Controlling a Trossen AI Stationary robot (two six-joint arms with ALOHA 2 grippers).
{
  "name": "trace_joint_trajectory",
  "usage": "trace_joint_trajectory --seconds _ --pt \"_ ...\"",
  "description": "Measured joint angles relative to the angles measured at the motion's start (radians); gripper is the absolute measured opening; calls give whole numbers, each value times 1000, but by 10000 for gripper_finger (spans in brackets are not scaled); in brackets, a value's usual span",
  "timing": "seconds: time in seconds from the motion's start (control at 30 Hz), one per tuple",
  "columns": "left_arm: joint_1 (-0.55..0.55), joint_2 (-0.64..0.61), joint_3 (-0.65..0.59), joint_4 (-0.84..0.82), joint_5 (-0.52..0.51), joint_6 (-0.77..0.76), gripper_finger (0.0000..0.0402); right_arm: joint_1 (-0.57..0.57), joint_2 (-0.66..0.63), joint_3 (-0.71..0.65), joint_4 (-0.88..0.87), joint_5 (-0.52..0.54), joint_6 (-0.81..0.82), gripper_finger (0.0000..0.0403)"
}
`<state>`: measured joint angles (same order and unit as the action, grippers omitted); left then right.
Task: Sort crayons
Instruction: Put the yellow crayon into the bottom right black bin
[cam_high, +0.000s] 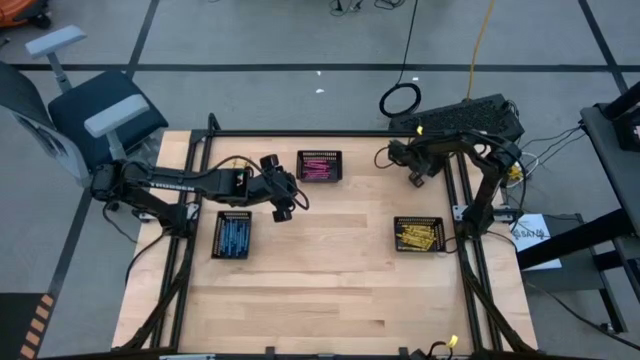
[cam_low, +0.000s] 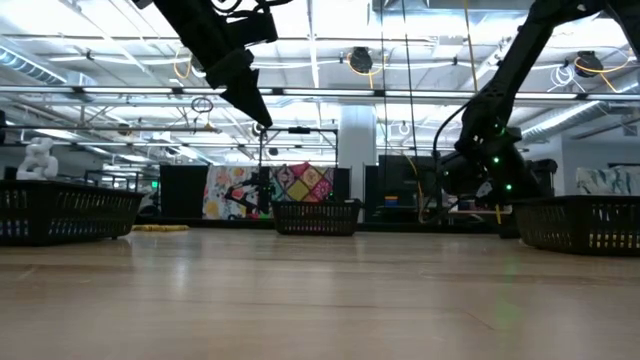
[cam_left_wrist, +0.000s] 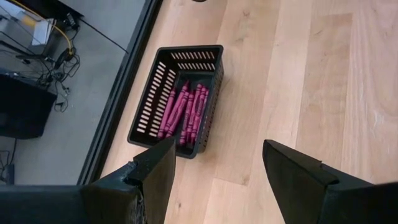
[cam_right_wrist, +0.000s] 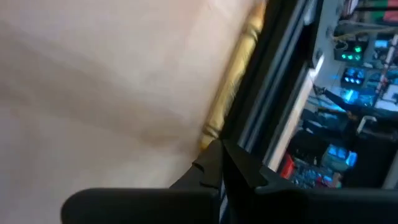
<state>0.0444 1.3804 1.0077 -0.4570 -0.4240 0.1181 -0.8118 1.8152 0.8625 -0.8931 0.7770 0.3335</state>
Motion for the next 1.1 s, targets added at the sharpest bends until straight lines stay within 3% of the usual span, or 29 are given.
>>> trace_joint_trajectory --seconds 0.47,0.6,0.73,0.93,1.1 --pt "-1 0 0 -69 0 -26 238 -9 -10 -3 9 -26 -24 0" --pt "-1 0 0 -75 0 -33 238 -14 -26 -4 56 -105 -100 0" --pt "-3 0 0 -75 0 -34 238 -16 -29 -4 62 -115 -160 0" --pt "-6 0 0 -66 0 -34 238 -16 -29 -4 63 -107 -131 0" --pt "-6 0 0 -39 0 -33 238 -26 -20 -4 37 -12 -7 0"
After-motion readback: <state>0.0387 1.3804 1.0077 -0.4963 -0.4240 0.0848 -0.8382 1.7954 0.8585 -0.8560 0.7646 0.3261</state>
